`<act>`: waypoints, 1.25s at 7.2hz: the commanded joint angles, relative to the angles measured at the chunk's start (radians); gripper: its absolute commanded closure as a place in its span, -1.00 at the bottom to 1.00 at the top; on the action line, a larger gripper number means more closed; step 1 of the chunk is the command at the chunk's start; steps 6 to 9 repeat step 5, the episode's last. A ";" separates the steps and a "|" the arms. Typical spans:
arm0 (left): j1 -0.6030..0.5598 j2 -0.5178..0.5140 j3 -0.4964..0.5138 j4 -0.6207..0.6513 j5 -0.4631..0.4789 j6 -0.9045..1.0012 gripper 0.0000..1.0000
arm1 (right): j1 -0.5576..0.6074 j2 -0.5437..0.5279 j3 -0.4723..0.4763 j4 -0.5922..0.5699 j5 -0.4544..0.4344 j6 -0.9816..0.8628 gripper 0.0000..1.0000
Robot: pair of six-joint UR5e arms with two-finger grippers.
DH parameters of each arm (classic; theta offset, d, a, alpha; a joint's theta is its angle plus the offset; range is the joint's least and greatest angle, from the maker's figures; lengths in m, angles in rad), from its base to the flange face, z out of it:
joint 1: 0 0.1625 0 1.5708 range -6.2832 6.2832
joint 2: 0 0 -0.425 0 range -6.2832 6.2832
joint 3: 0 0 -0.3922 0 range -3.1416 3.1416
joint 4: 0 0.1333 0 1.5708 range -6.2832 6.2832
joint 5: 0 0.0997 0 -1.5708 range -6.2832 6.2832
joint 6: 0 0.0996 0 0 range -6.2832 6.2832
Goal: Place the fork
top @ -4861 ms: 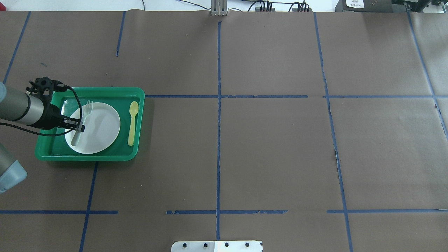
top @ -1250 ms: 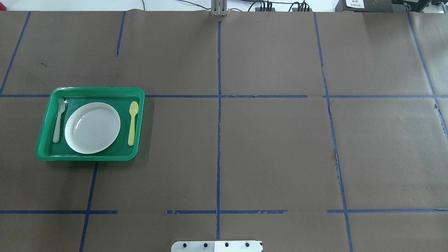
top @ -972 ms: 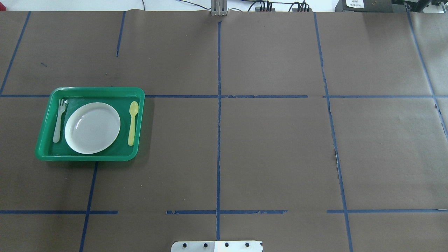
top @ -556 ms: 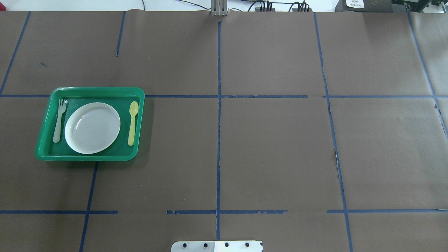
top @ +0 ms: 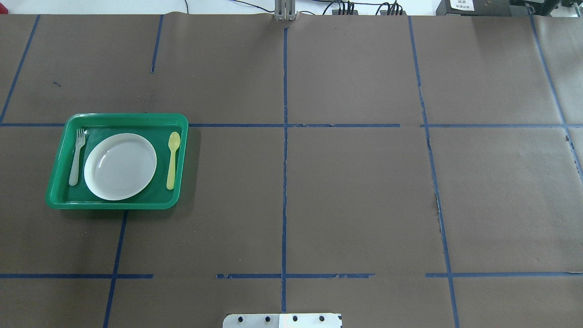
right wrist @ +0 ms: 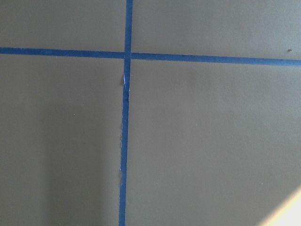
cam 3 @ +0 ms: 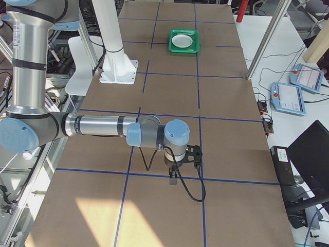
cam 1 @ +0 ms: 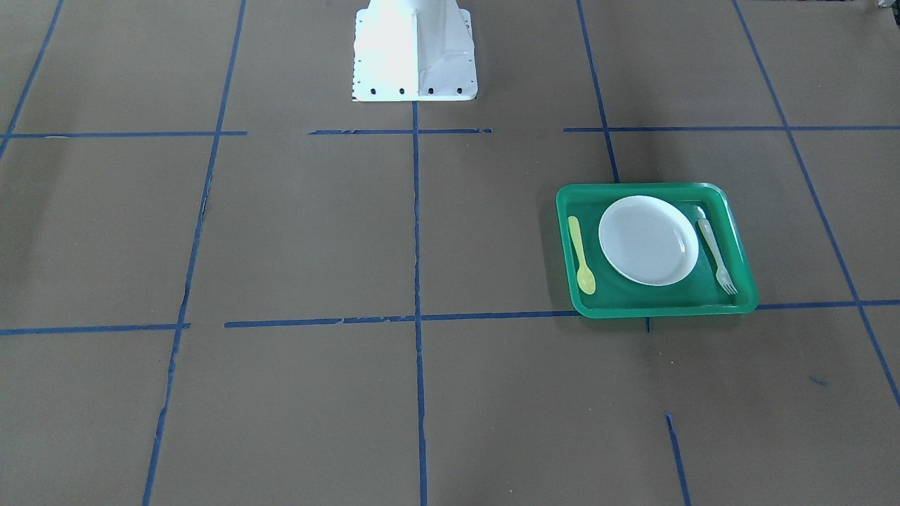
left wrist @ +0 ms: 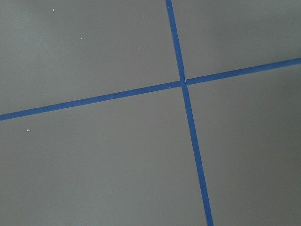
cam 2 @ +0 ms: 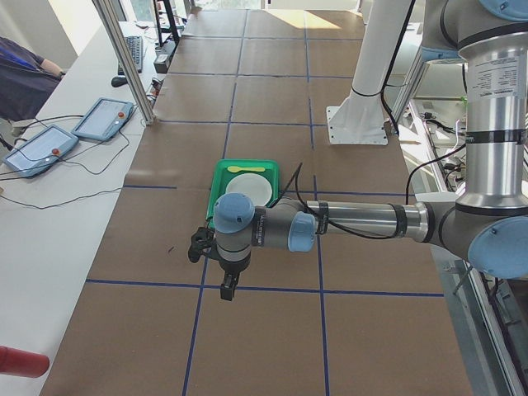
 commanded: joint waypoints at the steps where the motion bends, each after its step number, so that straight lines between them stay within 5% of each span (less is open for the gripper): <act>1: 0.000 0.000 -0.002 0.001 -0.002 0.000 -1.00 | 0.000 0.000 0.000 0.000 0.000 0.000 -1.00; 9: 0.000 0.001 -0.026 0.001 0.000 -0.002 -1.00 | 0.000 0.000 0.000 0.000 0.000 0.000 -1.00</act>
